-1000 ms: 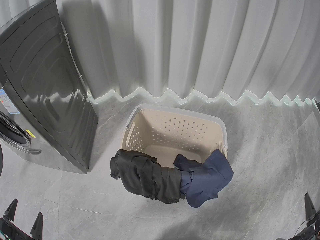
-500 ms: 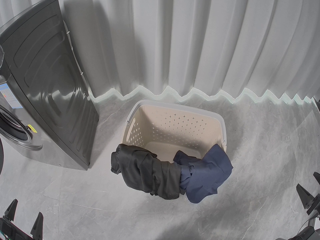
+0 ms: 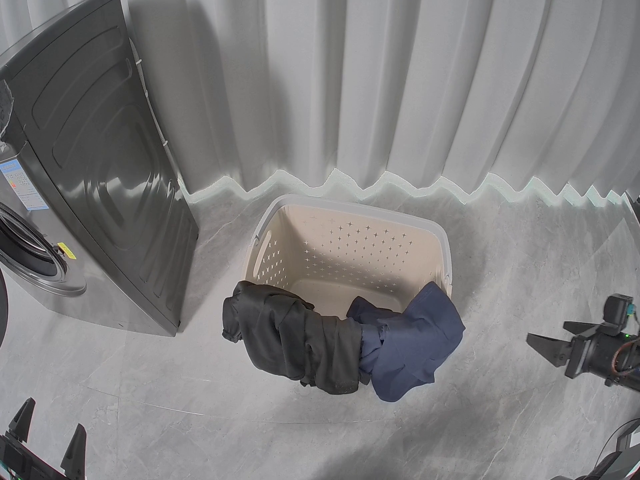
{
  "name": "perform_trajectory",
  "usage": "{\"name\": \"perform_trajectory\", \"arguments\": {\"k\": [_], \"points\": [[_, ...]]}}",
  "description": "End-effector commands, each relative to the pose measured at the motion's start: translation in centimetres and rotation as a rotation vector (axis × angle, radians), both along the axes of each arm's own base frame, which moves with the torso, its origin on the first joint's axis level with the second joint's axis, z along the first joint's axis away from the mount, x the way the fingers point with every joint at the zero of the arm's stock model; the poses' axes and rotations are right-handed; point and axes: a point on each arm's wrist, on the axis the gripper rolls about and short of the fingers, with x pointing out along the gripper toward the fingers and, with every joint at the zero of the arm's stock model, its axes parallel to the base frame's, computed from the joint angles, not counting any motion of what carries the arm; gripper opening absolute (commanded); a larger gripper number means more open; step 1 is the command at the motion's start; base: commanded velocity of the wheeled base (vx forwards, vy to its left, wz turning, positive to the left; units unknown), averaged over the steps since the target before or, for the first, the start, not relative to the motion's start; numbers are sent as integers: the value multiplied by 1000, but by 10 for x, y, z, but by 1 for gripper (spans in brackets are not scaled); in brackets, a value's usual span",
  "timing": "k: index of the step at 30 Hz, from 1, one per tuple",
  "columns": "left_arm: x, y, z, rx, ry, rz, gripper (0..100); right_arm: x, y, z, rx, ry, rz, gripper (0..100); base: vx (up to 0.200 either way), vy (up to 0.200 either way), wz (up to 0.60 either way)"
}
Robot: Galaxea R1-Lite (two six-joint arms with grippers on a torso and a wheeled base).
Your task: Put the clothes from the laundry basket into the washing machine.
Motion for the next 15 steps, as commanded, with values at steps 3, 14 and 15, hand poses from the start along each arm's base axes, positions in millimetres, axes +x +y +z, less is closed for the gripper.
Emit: {"name": "perform_trajectory", "arguments": {"k": [3, 14, 15], "points": [[0, 0, -5, -3, -2, 2, 100, 62, 37, -47, 10, 195, 66, 100, 0, 0, 0], [0, 0, -5, -6, -2, 0, 100, 95, 57, -87, -9, 217, 64, 100, 0, 0, 0], [0, 0, -5, -6, -2, 0, 100, 98, 59, -89, -10, 207, 63, 100, 0, 0, 0]]}}
